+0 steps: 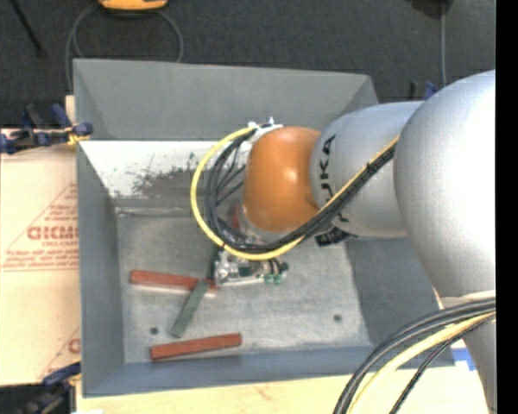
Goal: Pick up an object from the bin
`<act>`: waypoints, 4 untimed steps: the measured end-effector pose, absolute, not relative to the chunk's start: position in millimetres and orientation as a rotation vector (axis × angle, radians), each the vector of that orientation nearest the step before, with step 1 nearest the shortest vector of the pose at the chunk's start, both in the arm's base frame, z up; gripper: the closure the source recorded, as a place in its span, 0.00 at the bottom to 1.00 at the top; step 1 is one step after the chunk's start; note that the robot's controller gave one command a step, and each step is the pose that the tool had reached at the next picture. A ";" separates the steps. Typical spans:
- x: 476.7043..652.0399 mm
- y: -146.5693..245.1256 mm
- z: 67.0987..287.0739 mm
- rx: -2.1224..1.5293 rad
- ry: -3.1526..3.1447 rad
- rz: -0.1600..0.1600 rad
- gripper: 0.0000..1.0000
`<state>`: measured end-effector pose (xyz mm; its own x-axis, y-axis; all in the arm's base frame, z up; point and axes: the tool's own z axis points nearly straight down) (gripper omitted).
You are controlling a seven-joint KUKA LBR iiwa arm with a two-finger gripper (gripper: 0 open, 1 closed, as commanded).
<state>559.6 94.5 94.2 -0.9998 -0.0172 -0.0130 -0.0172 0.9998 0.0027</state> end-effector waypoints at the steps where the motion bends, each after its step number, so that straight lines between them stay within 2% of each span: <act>1: 524.7 35.9 124.2 -0.169 3.134 -0.002 0.00; 2: 524.5 36.3 124.0 -0.168 3.135 -0.001 0.00; 3: 572.4 20.8 79.5 0.017 3.140 0.008 1.00; 4: 572.4 20.8 79.6 0.018 3.140 0.008 1.00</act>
Offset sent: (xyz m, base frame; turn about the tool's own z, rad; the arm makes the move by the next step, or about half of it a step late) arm 0.0000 0.0000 0.0000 0.0000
